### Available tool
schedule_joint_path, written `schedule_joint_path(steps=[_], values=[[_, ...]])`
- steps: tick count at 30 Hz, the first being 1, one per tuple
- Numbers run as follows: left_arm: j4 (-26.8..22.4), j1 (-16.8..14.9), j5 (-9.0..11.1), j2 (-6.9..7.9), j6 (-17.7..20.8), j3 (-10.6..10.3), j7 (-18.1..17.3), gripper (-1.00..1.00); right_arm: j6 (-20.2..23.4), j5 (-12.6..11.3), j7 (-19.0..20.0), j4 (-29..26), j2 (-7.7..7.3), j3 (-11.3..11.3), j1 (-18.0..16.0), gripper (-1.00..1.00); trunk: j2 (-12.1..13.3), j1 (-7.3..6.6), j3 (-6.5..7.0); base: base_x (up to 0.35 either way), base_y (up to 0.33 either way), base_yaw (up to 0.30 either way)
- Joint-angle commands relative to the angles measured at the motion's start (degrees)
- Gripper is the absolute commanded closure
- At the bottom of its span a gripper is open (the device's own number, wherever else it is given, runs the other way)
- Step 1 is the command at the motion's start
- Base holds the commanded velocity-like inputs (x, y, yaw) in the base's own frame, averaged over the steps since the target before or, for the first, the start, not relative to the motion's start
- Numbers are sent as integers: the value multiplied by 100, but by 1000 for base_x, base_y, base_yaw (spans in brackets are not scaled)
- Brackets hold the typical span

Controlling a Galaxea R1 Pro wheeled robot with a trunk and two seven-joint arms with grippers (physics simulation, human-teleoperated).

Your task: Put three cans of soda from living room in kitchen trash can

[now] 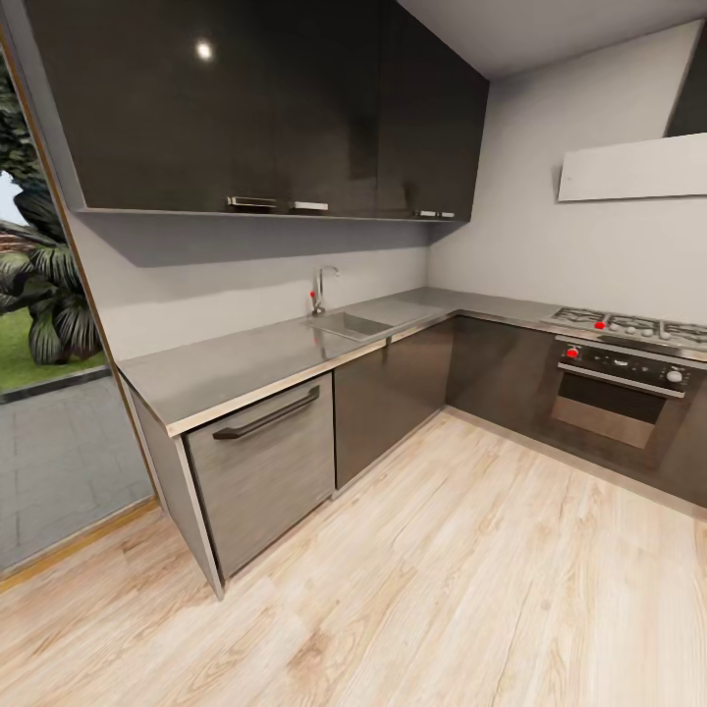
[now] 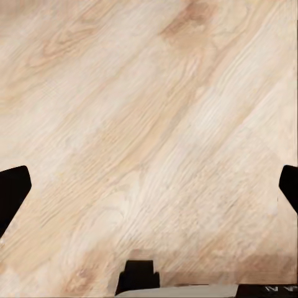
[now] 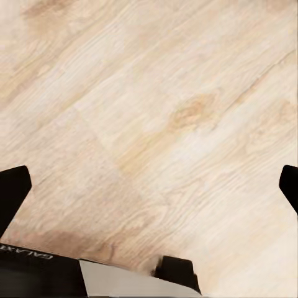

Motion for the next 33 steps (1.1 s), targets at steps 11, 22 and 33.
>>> schedule_joint_path(steps=[11, 22, 33], values=[[-5147, 772, -9, 7, 140, -33, 7, -100, 1922, -28, 276, -4937, 64, 35, 92, -100, 0, 0, -1, 0, 0, 0], [-5646, 1237, -29, 9, -346, -25, 3, -100, 2089, -43, 279, -6157, 38, 116, 646, -100, 0, 0, -1, 0, 0, 0], [-3480, 1242, -64, 1, -1292, -17, 61, -100, 718, -19, 198, -4398, 18, 42, 705, -100, 0, 0, -1, 0, 0, 0]])
